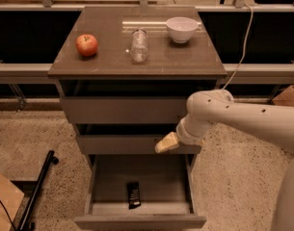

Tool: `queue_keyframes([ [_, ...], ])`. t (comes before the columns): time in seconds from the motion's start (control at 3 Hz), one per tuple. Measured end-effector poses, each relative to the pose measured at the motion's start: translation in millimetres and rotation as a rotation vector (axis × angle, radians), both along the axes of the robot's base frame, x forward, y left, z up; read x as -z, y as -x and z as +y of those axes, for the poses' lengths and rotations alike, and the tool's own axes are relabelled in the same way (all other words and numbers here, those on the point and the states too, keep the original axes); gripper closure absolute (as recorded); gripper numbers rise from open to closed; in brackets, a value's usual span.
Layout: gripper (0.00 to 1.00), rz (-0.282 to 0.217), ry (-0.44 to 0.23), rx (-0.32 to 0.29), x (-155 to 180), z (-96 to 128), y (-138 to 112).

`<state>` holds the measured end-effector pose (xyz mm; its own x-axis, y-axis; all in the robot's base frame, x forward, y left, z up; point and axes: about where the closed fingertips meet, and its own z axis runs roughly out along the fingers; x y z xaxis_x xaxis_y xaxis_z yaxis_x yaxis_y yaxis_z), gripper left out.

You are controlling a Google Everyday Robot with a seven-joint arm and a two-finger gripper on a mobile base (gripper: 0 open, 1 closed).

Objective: Pick rxbar chocolate from bottom drawer and place on counter

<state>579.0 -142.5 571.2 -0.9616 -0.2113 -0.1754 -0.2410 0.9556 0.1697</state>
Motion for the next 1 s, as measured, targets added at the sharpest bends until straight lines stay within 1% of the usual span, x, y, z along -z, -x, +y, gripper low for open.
queue_keyframes([
  [0.33, 0.0, 0.021, -0.003, 0.0, 13, 1, 3],
  [0.67, 0.0, 0.04, -0.002, 0.045, 33, 15, -1],
  [1.0, 0.0, 0.067, -0.036, 0.147, 85, 37, -22],
])
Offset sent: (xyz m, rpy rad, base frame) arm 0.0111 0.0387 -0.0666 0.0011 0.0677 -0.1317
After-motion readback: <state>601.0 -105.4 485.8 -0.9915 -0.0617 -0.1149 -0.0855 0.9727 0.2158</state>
